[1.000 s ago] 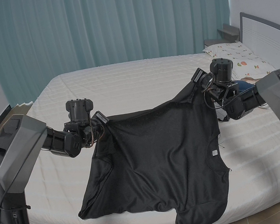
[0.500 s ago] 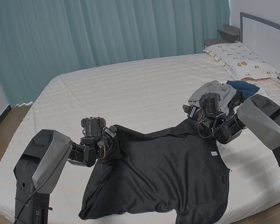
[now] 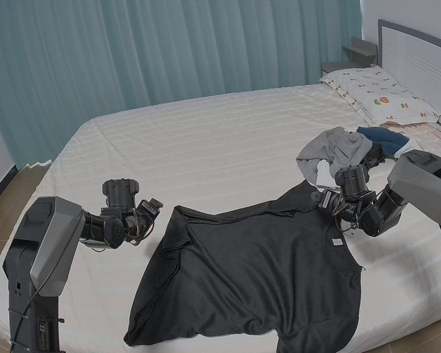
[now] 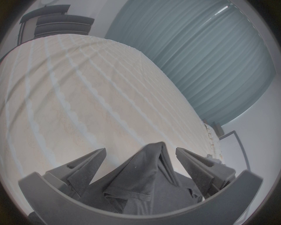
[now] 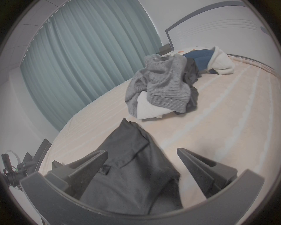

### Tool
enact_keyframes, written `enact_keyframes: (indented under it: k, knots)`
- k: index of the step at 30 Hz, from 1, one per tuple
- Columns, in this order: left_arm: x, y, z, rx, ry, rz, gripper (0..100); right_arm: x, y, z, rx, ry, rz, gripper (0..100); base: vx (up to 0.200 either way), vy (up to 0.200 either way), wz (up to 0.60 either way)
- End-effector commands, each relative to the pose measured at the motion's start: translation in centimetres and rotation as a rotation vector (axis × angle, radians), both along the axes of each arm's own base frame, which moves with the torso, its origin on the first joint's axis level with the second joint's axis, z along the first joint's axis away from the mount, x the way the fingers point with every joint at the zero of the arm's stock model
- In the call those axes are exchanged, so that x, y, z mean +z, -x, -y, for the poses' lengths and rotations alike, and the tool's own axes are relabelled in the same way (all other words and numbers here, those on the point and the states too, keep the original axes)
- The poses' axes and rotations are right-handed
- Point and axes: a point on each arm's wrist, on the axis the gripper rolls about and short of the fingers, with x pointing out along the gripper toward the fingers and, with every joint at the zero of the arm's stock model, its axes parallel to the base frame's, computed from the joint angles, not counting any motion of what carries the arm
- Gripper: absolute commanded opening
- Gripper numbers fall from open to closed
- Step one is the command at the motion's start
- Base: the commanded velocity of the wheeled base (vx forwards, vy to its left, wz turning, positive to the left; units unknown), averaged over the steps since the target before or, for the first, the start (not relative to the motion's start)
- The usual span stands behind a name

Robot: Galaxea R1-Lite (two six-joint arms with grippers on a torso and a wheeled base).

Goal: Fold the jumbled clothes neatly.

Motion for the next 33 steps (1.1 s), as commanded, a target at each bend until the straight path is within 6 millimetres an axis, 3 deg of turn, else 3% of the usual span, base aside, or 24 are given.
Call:
enact_keyframes:
  k: [1, 4, 10, 15, 25, 33]
  knots:
    - [1.4, 0.7, -1.4, 0.003, 0.041, -0.007, 100, 2.5, 2.6, 1.8, 0.004, -0.023, -0.006, 100, 0.000, 0.000, 0.00]
    - [0.6, 1.2, -1.0, -0.028, 0.047, -0.038, 100, 2.5, 3.9, 2.4, 0.005, -0.025, -0.015, 100, 0.000, 0.000, 0.00]
    - [0.2, 2.2, 3.6, -0.137, 0.037, -0.059, 100, 2.1, 6.7, 3.4, -0.004, -0.032, -0.007, 100, 0.000, 0.000, 0.00]
    - [-0.4, 3.1, 6.3, -0.175, 0.007, -0.093, 100, 2.3, 8.0, 3.3, 0.001, -0.037, 0.000, 100, 0.000, 0.000, 0.00]
    - [-3.0, 3.3, 8.4, -0.170, -0.039, -0.126, 100, 2.6, 9.6, 2.6, 0.028, -0.040, 0.016, 100, 0.000, 0.000, 0.00]
    - [-4.8, 1.8, 9.0, -0.154, -0.043, -0.112, 100, 2.8, 10.5, 2.0, 0.046, -0.041, 0.020, 100, 0.000, 0.000, 0.00]
